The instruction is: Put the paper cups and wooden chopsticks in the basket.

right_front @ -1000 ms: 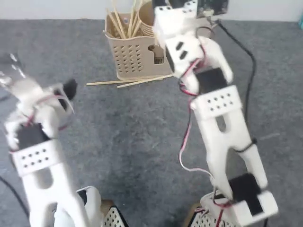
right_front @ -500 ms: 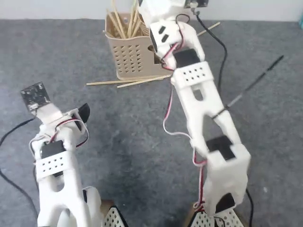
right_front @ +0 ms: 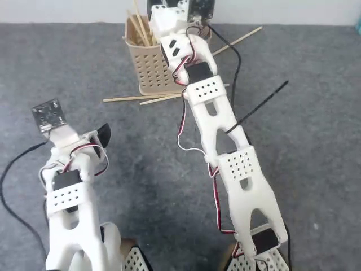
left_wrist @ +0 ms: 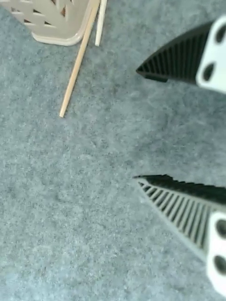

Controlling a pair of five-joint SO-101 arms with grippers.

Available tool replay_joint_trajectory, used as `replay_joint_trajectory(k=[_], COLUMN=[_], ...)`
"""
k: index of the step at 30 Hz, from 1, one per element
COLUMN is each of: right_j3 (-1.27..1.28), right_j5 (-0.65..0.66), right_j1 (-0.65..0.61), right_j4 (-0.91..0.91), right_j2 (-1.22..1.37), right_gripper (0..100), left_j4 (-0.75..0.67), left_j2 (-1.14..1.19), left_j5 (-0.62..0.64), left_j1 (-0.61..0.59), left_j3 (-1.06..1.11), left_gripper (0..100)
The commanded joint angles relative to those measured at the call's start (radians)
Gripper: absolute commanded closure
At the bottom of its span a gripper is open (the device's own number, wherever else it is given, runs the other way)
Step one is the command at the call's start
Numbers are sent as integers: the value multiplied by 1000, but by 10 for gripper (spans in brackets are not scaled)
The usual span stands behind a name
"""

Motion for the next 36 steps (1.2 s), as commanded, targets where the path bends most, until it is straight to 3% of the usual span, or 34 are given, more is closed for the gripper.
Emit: replay_joint_trajectory(k=[1,4,10,17,22,27,32,36], right_j3=[-100,-107,-258,-259,-264,-265,-166,74], right_j5=[25,25,-14,-25,-25,-25,-23,32], right_j1=[-10,-12,-16,-15,-12,1,111,203], right_j4=[41,59,332,943,1216,1540,1586,1586], right_j2=[8,7,-96,-437,-624,-782,-928,-1115], right_gripper=[803,775,775,775,775,775,775,775], left_j4=[-25,-25,-26,-26,-20,101,147,150], left_j2=[-25,-25,-23,-23,-23,-23,-15,97], left_j5=[-8,-8,-8,-9,-9,-9,-123,-199], left_j1=[9,9,9,49,58,107,250,328], left_j3=[-12,-12,-10,-5,-24,-131,-228,-348], left_gripper=[694,694,694,694,694,694,692,692])
